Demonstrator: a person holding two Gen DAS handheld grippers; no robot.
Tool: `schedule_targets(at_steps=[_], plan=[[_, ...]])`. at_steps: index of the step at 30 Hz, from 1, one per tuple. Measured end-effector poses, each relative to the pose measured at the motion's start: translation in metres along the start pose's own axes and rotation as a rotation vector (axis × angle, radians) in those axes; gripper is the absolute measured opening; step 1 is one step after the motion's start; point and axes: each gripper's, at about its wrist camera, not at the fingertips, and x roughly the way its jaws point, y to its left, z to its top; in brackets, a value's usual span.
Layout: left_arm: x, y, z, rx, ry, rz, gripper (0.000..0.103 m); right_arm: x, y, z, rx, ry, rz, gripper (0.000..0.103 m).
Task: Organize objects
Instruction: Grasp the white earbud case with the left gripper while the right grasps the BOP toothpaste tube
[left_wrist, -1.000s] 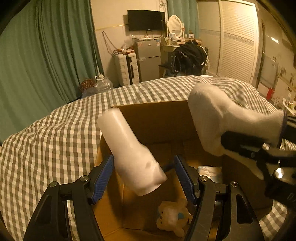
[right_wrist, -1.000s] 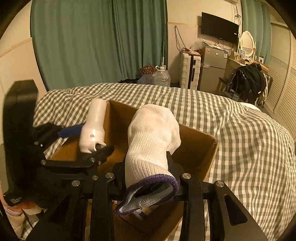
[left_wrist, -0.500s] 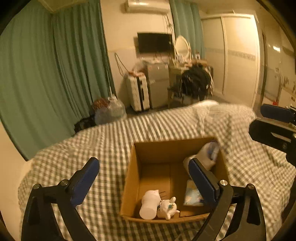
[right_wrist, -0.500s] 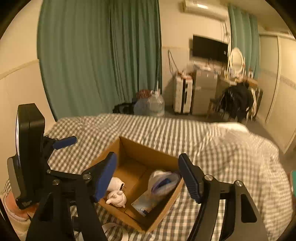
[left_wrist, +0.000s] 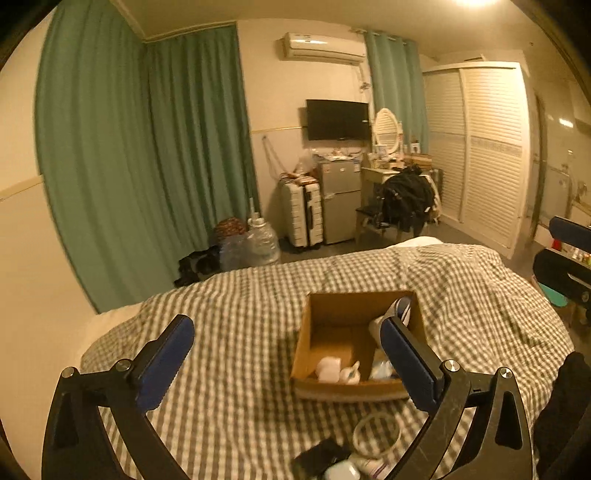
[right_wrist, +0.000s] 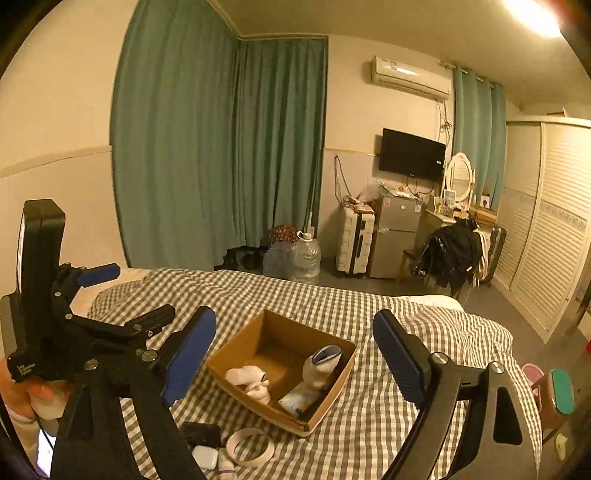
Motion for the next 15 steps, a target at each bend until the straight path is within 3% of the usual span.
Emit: schedule_targets(at_steps=[7, 13, 15], plan=[[0.002, 0.014, -0.065, -0.069, 0.074, 0.050, 0.103, -0.012, 0.019, -0.042, -0.004, 0.049, 0.059, 0.087], [0.031, 0.010, -0.124, -0.130, 0.139, 0.087, 0.103, 0.032, 0.036, -0.104, -0.038, 0.134, 0.064, 0.087], [0.044, 0.007, -0.143, -0.132, 0.186, 0.090, 0.103, 0.054, 0.037, -0.127, -0.018, 0.208, 0.087, 0.087]])
